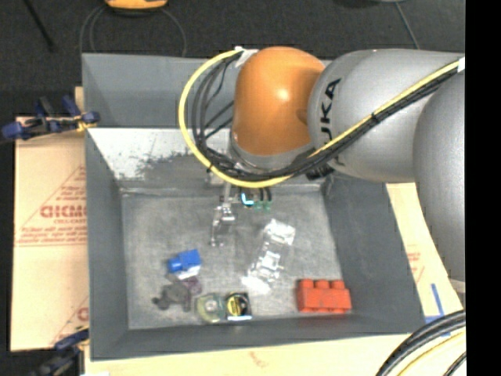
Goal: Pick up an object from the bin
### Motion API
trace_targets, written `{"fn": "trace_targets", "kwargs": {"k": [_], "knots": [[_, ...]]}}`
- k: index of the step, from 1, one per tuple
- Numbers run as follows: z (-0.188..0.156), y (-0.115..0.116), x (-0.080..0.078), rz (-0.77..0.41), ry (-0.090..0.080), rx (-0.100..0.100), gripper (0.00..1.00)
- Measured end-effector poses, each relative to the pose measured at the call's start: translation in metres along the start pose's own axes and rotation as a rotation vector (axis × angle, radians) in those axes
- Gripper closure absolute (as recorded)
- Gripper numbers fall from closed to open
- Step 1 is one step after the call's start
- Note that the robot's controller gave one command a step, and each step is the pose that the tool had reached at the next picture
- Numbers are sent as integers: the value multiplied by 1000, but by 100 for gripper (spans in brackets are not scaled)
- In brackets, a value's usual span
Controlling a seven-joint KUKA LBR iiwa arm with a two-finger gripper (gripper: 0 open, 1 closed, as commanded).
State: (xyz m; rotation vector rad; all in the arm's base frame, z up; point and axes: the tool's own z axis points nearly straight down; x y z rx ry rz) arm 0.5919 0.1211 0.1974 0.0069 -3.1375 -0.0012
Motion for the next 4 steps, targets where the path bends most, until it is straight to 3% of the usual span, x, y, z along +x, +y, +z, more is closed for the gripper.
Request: {"fn": "trace_targets", "kwargs": {"k": [1, 2, 3, 4], "knots": [[125, 39, 39, -332, -12, 2, 0], [96, 26, 43, -254, -11, -1, 0], [83, 33, 48, -396, -13, 1, 0], [125, 26, 41, -392, -12, -2, 0]]}}
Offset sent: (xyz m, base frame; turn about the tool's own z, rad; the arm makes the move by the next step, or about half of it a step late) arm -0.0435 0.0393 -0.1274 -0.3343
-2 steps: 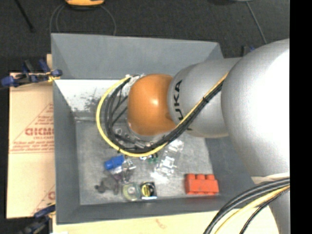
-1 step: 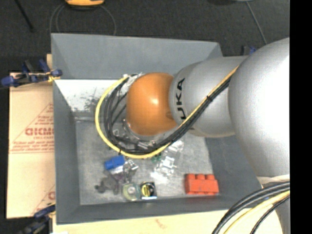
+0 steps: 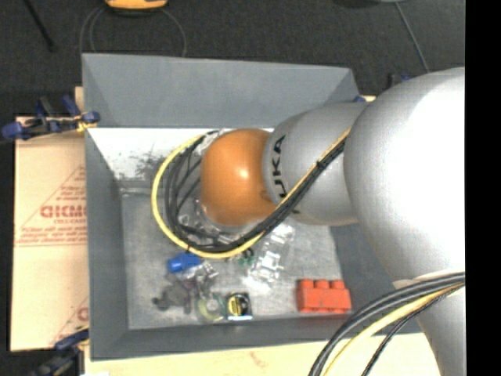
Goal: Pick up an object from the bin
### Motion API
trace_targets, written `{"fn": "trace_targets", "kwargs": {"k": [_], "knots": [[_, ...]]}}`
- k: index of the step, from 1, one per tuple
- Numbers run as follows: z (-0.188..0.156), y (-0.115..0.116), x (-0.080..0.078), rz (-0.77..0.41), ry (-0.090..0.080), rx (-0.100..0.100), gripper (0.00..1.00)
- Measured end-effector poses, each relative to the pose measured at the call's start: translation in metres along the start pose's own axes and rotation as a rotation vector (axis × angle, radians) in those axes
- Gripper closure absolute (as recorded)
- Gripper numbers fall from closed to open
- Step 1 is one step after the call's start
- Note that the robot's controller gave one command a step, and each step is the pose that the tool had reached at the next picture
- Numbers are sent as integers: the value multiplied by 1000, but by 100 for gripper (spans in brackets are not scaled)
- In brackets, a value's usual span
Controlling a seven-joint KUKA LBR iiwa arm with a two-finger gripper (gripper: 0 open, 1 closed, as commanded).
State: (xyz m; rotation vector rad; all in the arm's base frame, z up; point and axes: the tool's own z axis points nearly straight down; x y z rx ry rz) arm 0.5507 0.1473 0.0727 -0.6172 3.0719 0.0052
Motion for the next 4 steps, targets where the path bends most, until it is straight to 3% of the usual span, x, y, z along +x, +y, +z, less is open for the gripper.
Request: {"fn": "trace_targets", "kwargs": {"k": [1, 2, 4], "knots": [[-2, 0, -2, 5, 2, 0, 0], [-5, -1, -4, 8, -3, 1, 100], [-118, -3, -10, 24, -2, 4, 100]]}}
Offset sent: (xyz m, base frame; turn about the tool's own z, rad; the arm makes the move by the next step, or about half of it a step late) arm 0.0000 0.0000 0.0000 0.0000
